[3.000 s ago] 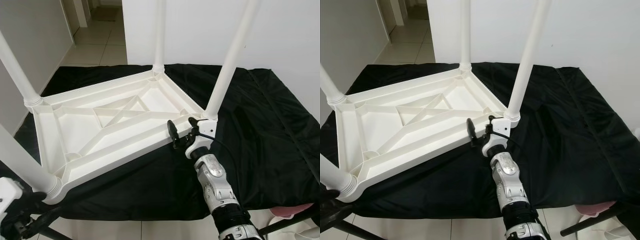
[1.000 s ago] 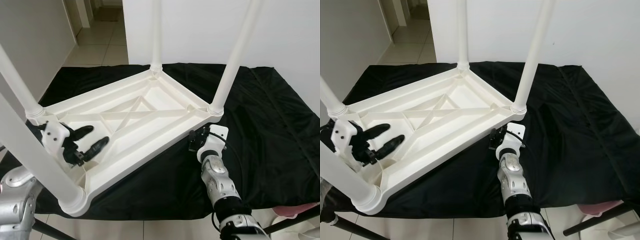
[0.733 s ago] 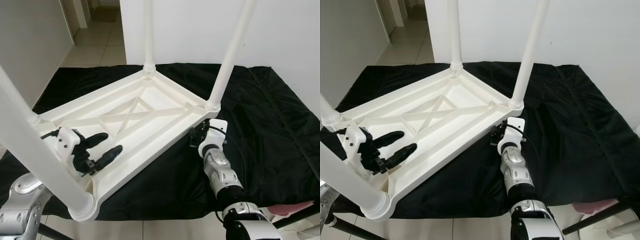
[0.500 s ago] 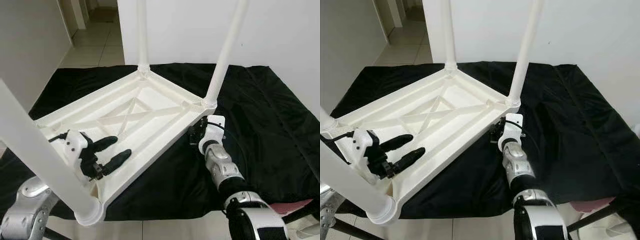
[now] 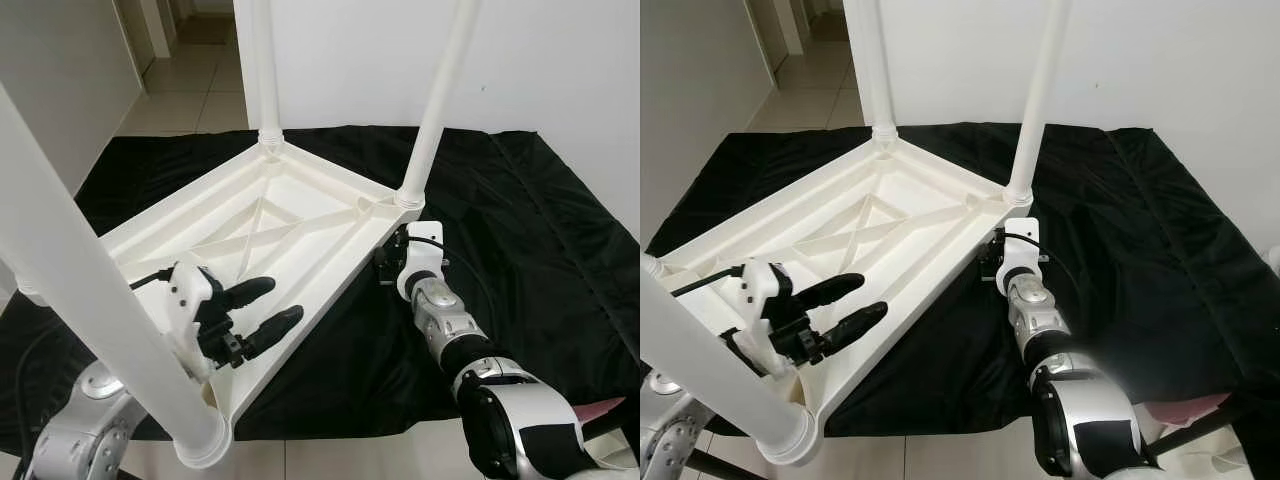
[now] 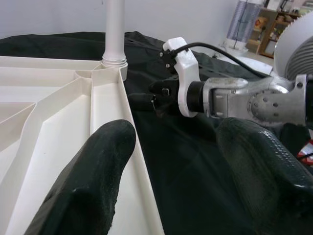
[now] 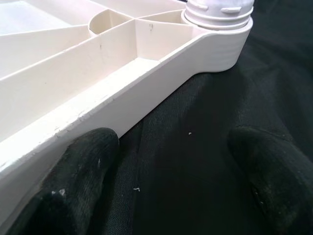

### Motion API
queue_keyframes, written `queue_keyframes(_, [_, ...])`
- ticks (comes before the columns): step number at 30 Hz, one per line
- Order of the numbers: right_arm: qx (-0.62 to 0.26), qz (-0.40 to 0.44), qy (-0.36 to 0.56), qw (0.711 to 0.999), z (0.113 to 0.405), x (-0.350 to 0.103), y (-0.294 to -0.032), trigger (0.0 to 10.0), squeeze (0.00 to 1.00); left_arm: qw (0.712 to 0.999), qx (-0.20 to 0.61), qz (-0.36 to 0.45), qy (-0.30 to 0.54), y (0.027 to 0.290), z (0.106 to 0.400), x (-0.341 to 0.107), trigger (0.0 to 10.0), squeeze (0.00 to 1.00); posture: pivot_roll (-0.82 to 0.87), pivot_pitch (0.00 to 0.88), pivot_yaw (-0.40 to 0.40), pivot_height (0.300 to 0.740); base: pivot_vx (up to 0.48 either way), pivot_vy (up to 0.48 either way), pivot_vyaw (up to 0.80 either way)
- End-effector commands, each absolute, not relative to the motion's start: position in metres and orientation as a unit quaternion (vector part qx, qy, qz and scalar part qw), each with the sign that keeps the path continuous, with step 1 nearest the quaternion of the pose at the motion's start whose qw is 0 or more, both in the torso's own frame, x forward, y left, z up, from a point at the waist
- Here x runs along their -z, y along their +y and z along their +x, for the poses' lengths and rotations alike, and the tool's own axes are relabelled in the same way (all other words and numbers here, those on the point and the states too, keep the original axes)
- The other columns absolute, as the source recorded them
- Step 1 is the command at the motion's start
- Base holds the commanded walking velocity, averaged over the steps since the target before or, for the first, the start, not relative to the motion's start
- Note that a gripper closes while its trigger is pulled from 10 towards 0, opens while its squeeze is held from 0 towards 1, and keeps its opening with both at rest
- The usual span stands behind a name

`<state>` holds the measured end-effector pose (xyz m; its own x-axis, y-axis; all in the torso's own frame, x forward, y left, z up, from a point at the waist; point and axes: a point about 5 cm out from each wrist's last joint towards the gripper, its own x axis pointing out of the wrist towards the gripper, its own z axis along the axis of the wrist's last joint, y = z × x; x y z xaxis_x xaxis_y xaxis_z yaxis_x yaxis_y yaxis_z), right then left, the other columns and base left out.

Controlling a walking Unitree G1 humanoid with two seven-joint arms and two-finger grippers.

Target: Building children table

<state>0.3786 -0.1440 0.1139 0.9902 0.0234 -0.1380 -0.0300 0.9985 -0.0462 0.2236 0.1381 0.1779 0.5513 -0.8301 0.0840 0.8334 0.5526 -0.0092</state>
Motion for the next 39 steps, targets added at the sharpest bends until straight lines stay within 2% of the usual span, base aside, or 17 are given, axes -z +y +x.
queue_keyframes(1, [-0.016,-0.019,0.063,0.998,0.378,-0.113,-0.141,10.0,0.0,0.874,0.483,-0.028,-0.034,0.132,0.219,-0.179,10.0,0.0,0.03,0.015,0.019,0.74,0.0,0.0,0.0])
queue_keyframes(11, [0.046,-0.008,0.034,0.998,0.371,-0.111,-0.163,10.0,0.0,0.879,0.476,-0.007,-0.019,0.131,0.221,-0.172,10.0,0.0,0.02,0.039,0.029,0.74,0.0,0.0,0.0])
queue_keyframes(14, [0.069,-0.008,0.017,0.997,0.366,-0.109,-0.172,10.0,0.0,0.888,0.46,0.013,-0.013,0.14,0.225,-0.169,10.0,0.0,0.02,0.046,0.029,0.74,0.0,0.0,0.0])
queue_keyframes(16, [0.076,-0.009,-0.022,0.997,0.351,-0.105,-0.177,10.0,0.0,0.9,0.433,0.045,0.003,0.16,0.232,-0.165,10.0,0.0,0.02,0.048,0.028,0.74,0.0,0.0,0.0])
queue_keyframes(21, [0.074,0.004,-0.061,0.995,0.333,-0.106,-0.178,10.0,0.0,0.908,0.409,0.085,0.014,0.183,0.237,-0.162,10.0,0.0,0.02,0.05,0.031,0.74,0.0,0.0,0.0])
queue_keyframes(28, [0.065,0.005,-0.081,0.995,0.318,-0.107,-0.177,10.0,0.0,0.906,0.41,0.101,0.028,0.196,0.239,-0.158,10.0,0.0,0.01,0.052,0.032,0.74,0.0,0.0,0.0])
queue_keyframes(37, [0.044,0.0,-0.082,0.996,0.295,-0.105,-0.177,10.0,0.0,0.886,0.436,0.137,0.072,0.211,0.24,-0.148,10.0,0.0,0.01,0.045,0.036,0.74,0.0,0.0,0.0])
queue_keyframes(38, [0.043,-0.002,-0.083,0.996,0.294,-0.107,-0.179,10.0,0.0,0.884,0.439,0.143,0.077,0.214,0.241,-0.146,10.0,0.37,0.01,0.051,0.038,0.74,0.0,0.0,0.0])
queue_keyframes(39, [0.039,-0.007,-0.086,0.996,0.292,-0.11,-0.18,10.0,0.0,0.882,0.441,0.144,0.085,0.218,0.242,-0.145,10.0,1.0,0.01,0.064,0.041,0.74,0.0,0.0,0.0])
